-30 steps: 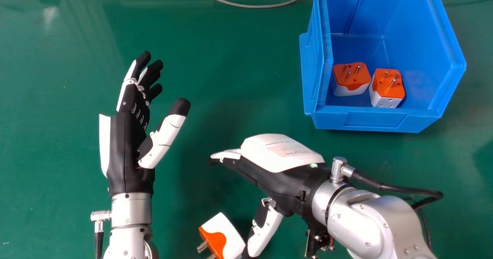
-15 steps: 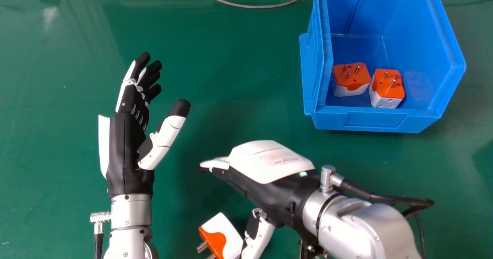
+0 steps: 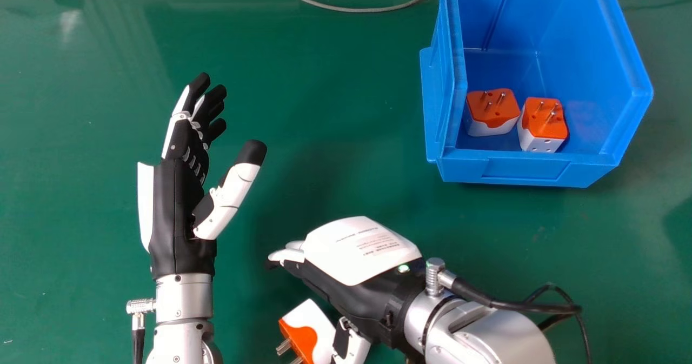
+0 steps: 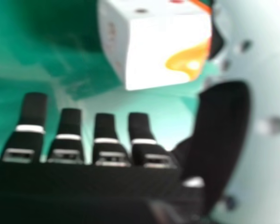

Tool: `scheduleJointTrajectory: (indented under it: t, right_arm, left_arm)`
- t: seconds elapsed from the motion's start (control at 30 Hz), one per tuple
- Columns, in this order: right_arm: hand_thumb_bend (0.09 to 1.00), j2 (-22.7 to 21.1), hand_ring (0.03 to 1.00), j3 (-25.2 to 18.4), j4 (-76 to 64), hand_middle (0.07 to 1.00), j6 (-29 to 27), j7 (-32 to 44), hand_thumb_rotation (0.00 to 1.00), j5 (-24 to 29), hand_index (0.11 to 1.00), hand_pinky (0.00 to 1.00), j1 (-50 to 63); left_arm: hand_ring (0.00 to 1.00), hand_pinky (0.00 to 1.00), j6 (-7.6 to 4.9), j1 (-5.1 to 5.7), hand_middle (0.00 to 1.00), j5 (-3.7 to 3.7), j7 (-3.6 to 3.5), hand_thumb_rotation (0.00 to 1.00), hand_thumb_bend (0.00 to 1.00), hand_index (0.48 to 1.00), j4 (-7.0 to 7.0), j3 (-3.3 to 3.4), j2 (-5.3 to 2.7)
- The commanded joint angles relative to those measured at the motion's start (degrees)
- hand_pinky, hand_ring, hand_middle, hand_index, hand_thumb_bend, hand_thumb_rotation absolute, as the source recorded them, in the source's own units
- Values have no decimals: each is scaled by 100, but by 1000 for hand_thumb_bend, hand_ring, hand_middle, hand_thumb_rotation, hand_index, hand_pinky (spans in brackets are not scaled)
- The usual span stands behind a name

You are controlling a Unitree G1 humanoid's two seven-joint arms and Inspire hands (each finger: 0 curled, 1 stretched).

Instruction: Pick all objects and put in blue box

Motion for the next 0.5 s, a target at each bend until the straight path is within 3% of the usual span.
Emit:
scheduleJointTrajectory:
  t: [0.0, 0.17, 0.37, 0.47]
  right_arm:
    - [744, 125, 886, 22, 64, 903, -79, -113, 0, -69, 861, 732, -23]
    - [706, 191, 881, 38, 353, 903, -137, -151, 0, -97, 858, 714, -106]
    - [707, 282, 889, 12, 611, 908, -151, -222, 0, -35, 860, 708, -176]
    - [706, 326, 892, 37, 748, 909, -109, -205, 0, -77, 849, 708, -243]
  left_arm:
    - [883, 870, -82, 1, 870, 40, 10, 579, 833, 885, -114, -40, -3]
    - [884, 876, -79, -15, 870, -57, -91, 579, 832, 884, -93, -47, -8]
    - [888, 870, -83, -8, 872, 15, -47, 577, 833, 883, -111, -41, 6]
    - [888, 868, -85, -7, 872, 14, -39, 580, 831, 884, -113, -43, -1]
